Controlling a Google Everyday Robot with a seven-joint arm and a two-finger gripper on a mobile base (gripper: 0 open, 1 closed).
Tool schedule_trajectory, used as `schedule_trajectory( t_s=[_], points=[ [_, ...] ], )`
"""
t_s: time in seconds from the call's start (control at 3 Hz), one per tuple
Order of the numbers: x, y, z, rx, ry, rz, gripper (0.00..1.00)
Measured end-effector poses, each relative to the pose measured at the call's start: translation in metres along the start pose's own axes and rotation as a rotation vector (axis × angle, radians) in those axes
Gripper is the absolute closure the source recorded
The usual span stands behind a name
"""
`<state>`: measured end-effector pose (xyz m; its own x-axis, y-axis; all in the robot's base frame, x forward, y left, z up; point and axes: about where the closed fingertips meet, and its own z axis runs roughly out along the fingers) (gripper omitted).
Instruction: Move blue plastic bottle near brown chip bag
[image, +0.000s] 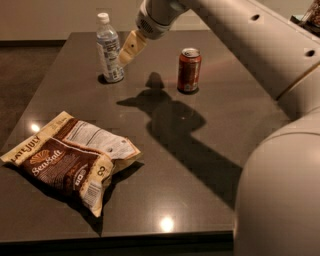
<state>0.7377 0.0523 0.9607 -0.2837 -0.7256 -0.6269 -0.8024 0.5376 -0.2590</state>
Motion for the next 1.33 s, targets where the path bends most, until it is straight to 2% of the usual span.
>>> schedule_trajectory(
  t_s=[0.33, 0.67, 1.0, 1.33],
  points=[
    [-0.021, 0.012, 0.022, -0.038, -0.028, 0.016, 0.0],
    [-0.043, 0.019, 0.044, -0.04, -0.063, 0.015, 0.0],
    [-0.055, 0.02, 0.055, -0.012, -0.093, 0.005, 0.0],
    [-0.066, 0.026, 0.064, -0.022, -0.12, -0.001, 0.0]
  ],
)
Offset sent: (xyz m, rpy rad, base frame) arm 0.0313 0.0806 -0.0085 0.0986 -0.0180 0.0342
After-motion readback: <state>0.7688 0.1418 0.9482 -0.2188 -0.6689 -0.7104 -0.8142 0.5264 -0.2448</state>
